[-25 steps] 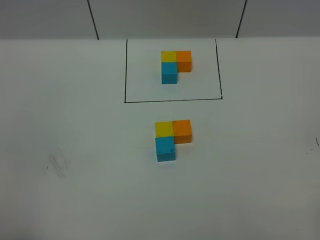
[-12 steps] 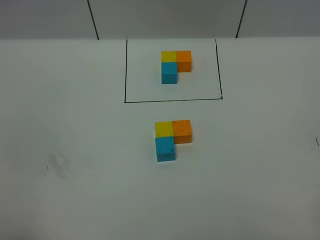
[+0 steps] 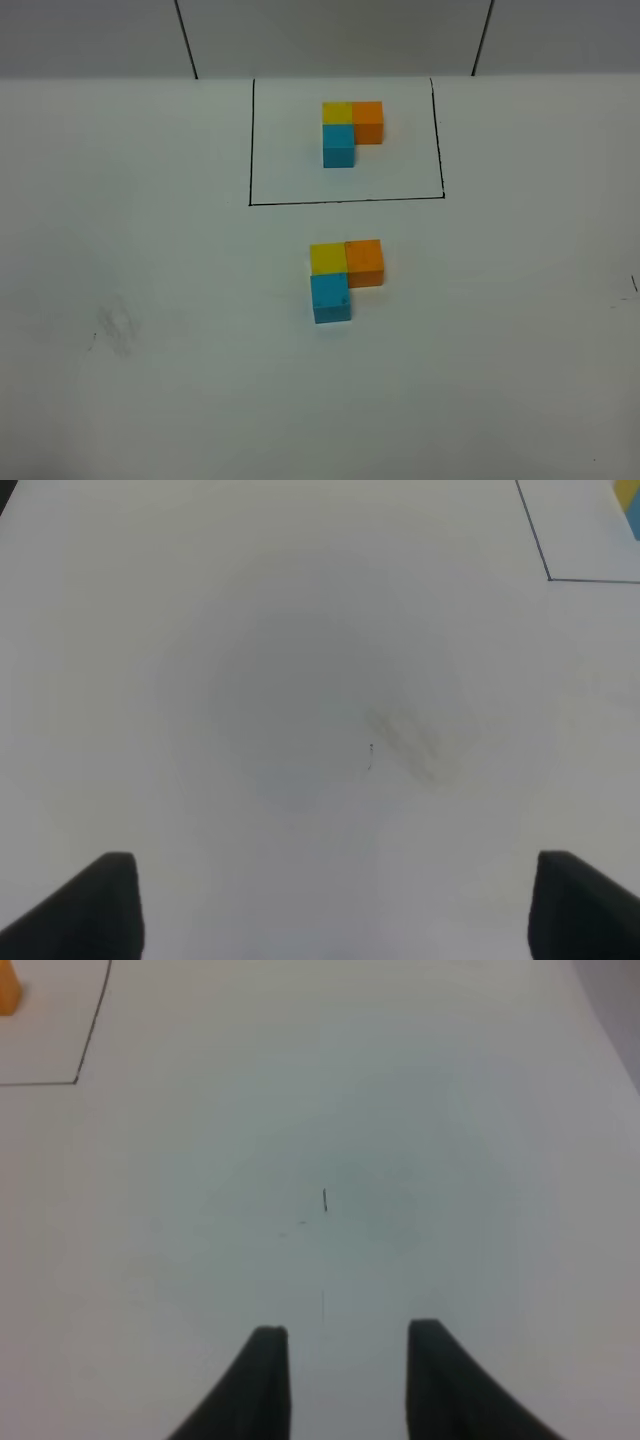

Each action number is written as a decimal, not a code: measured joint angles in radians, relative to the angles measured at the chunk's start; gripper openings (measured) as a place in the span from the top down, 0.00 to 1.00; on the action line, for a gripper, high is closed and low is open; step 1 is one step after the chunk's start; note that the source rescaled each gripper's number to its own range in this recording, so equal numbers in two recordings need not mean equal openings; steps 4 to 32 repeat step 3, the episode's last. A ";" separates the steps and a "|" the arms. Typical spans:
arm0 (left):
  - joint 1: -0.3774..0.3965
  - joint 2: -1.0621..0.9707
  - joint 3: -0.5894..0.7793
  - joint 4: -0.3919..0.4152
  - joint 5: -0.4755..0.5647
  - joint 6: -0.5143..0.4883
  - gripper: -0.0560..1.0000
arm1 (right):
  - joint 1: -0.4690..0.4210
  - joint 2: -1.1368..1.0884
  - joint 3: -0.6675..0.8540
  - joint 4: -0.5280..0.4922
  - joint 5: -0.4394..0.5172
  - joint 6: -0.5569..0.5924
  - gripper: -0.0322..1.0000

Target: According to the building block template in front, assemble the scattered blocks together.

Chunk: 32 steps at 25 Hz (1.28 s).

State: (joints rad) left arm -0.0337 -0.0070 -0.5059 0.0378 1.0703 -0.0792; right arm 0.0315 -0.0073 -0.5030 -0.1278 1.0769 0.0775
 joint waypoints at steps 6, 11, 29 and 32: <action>0.000 0.000 0.000 0.000 0.000 0.000 0.33 | 0.000 0.000 0.000 0.000 0.000 0.000 0.96; 0.000 0.000 0.000 0.000 0.000 0.000 0.33 | 0.000 0.000 0.000 0.000 0.000 0.000 0.96; 0.000 0.000 0.000 0.000 0.000 0.000 0.33 | 0.000 0.000 0.000 0.000 0.000 0.000 0.96; 0.000 0.000 0.000 0.000 0.000 0.000 0.33 | 0.000 0.000 0.000 0.000 0.000 0.000 0.96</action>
